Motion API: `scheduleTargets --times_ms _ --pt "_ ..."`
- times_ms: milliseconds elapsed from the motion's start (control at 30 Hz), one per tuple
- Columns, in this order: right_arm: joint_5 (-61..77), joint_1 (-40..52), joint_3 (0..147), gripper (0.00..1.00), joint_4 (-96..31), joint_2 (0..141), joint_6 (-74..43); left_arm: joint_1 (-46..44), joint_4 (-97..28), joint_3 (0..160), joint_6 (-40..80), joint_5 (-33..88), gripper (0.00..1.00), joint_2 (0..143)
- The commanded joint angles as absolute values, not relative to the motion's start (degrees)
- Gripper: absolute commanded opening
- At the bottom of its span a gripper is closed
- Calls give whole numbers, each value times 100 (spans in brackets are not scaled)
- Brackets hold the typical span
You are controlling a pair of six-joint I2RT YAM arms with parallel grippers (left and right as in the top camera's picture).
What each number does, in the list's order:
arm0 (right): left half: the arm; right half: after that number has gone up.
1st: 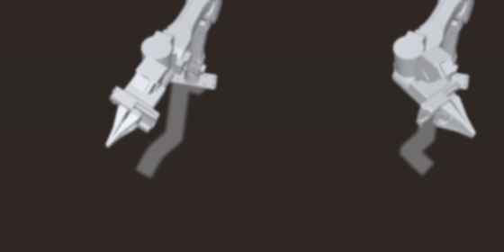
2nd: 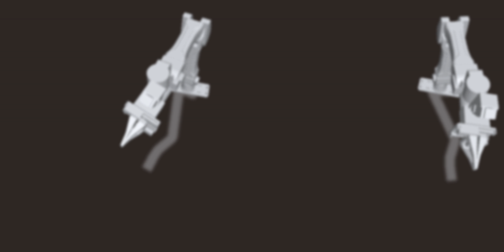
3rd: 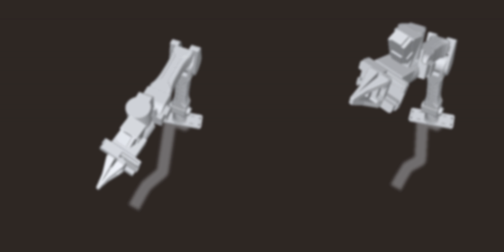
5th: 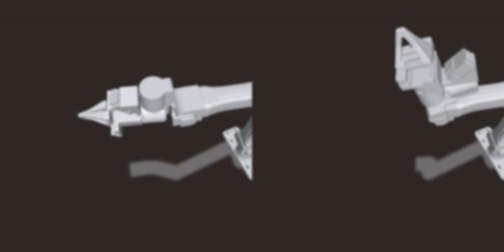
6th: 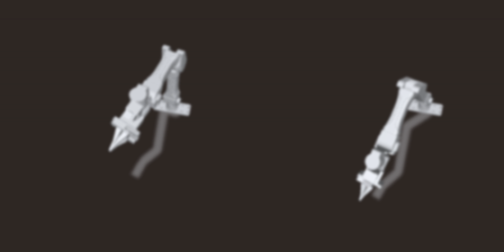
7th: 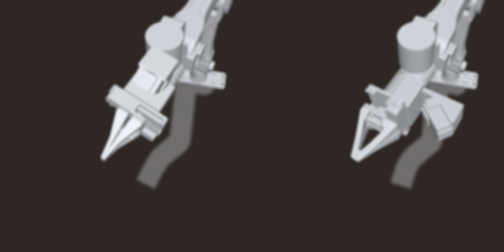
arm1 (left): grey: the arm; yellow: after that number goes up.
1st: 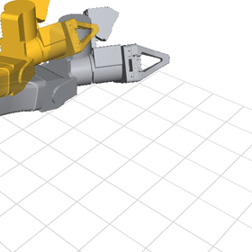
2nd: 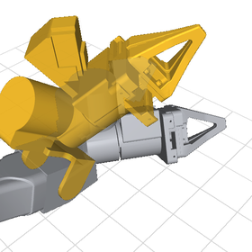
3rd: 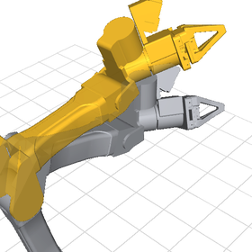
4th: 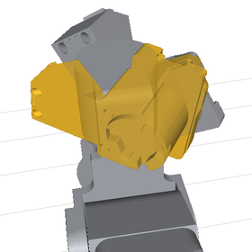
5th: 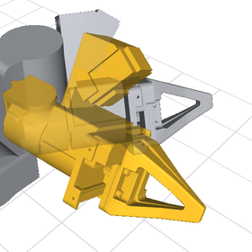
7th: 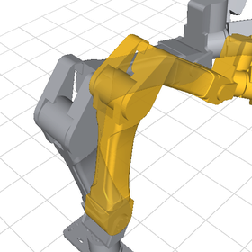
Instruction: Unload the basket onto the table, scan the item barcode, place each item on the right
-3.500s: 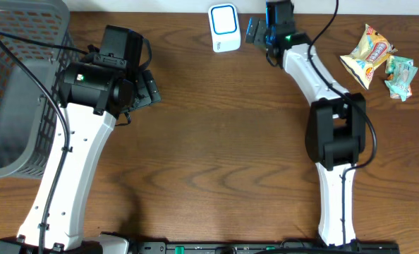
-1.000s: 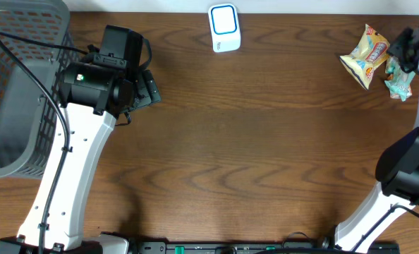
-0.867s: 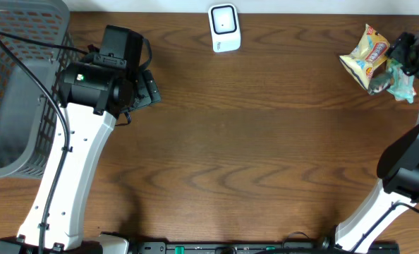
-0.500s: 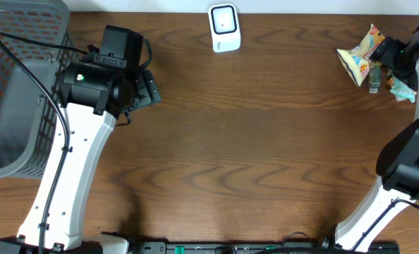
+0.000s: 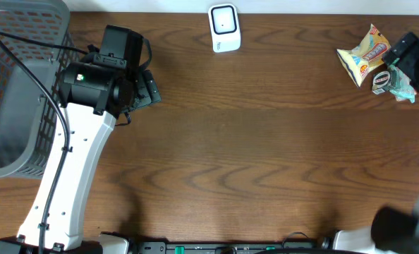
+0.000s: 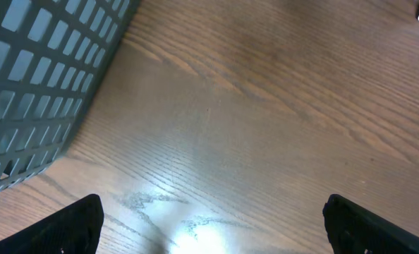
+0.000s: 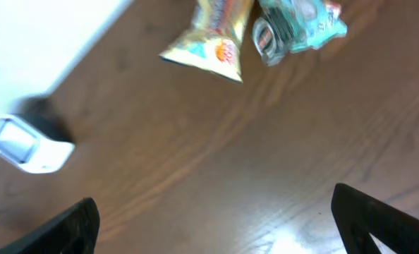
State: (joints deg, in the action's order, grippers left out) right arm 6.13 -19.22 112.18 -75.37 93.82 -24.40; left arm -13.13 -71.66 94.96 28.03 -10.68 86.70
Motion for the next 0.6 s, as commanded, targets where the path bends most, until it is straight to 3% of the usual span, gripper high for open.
scheduleTargets --times_ms 0,233,567 --pt "611 -1575 10506 99 -7328 8423 -2582 -1293 -7179 9544 2746 -1140 98 8685" --pt "596 -762 8462 99 -6488 6219 -1988 -1293 -7179 9544 2746 -1140 98 8685" --pt "768 -692 7647 99 -7282 5074 -2095 -1293 -7179 9544 2746 -1140 98 8685"
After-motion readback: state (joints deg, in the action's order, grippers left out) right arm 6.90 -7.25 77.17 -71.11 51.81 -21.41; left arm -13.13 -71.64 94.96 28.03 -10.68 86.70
